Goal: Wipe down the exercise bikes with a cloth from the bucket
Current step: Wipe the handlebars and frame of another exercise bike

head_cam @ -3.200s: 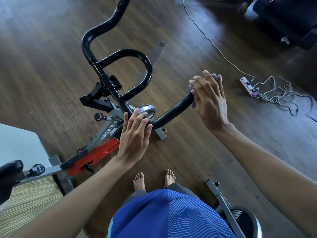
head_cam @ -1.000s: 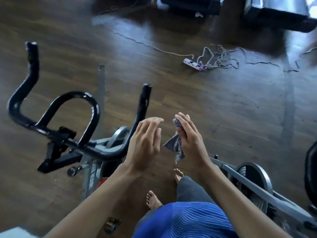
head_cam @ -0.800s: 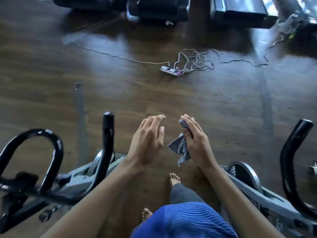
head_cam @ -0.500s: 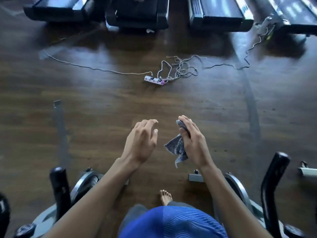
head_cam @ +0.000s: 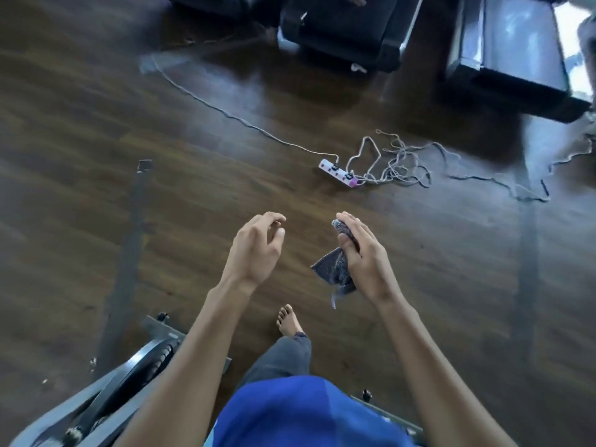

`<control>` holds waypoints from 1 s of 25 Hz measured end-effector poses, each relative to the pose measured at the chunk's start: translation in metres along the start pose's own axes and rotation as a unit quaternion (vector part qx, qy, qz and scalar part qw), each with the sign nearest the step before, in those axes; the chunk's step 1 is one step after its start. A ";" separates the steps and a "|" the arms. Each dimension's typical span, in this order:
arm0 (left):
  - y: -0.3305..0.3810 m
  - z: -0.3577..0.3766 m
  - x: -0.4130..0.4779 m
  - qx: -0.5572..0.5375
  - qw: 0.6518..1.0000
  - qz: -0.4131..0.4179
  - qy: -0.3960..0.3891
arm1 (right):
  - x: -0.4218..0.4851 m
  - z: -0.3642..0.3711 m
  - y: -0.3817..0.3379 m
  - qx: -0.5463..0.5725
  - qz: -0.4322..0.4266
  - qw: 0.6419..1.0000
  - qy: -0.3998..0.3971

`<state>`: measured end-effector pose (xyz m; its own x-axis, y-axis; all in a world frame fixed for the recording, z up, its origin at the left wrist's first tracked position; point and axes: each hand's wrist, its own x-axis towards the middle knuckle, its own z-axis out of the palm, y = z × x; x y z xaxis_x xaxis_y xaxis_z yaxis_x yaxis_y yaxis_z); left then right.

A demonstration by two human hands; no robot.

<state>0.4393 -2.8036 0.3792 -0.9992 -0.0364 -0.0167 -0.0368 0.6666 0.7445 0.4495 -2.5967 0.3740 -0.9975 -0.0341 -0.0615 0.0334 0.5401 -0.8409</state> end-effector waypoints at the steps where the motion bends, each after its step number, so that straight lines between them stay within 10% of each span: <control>1: -0.006 -0.006 0.015 -0.007 1.000 -0.017 0.011 | 0.024 0.005 -0.006 -0.007 -0.008 1.000 -0.023; 9: -0.072 -0.105 0.085 0.000 0.959 -0.176 0.221 | 0.195 0.115 -0.105 -0.015 -0.175 0.951 -0.255; 14: -0.115 -0.158 0.067 0.017 0.867 -0.316 0.386 | 0.242 0.222 -0.177 -0.001 -0.288 0.850 -0.441; 25: -0.038 -0.155 -0.033 0.068 0.446 -0.559 0.696 | 0.137 0.343 -0.294 0.030 -0.498 0.356 -0.790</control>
<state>0.4764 -2.9426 0.4550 0.6190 -0.7661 0.1732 -0.5944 -0.3127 0.7409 0.3248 -3.0482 0.4281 0.7623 -0.6397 0.0982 -0.2389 -0.4192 -0.8759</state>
